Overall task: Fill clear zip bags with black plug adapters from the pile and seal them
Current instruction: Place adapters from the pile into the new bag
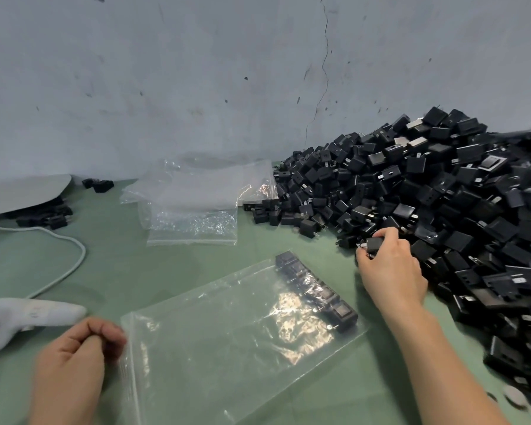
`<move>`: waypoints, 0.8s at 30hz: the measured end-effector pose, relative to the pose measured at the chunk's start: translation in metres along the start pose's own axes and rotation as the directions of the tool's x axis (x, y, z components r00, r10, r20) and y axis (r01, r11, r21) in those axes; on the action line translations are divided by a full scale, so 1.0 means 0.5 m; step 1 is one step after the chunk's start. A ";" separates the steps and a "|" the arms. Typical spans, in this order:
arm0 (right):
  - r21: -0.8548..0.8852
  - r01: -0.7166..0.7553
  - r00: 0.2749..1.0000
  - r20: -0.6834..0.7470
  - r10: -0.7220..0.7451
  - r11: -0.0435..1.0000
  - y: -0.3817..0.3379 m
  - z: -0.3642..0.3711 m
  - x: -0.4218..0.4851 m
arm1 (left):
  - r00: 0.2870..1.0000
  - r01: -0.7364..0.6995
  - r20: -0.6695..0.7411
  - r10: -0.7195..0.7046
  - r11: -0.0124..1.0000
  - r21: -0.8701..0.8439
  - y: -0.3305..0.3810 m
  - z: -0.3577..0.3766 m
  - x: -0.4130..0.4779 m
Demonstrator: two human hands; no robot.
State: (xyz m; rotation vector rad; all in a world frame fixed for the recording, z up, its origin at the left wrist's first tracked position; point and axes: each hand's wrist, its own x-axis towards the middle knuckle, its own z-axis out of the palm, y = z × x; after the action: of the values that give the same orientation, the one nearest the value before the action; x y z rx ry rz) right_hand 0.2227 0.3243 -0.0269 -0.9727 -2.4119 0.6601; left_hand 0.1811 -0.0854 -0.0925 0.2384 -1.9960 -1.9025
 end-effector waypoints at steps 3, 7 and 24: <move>0.001 0.008 0.996 -0.088 -0.008 1.000 -0.021 0.019 -0.011 | 1.000 -0.003 -0.005 0.003 1.000 0.005 0.004 0.002 0.001; -0.074 0.047 0.994 -0.091 -0.054 0.996 -0.035 0.029 -0.014 | 0.999 -0.038 -0.006 0.038 0.999 0.023 0.017 0.009 -0.007; 0.068 0.193 0.981 0.001 -0.193 0.979 0.003 0.020 -0.022 | 0.999 -0.043 0.015 0.043 0.999 0.004 0.065 0.019 -0.043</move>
State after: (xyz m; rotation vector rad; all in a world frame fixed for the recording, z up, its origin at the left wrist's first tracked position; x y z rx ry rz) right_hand 0.2248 0.3148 -0.0380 -0.6983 -2.4346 0.6708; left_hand 0.2014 -0.0663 -0.0637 0.1810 -1.9993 -1.8785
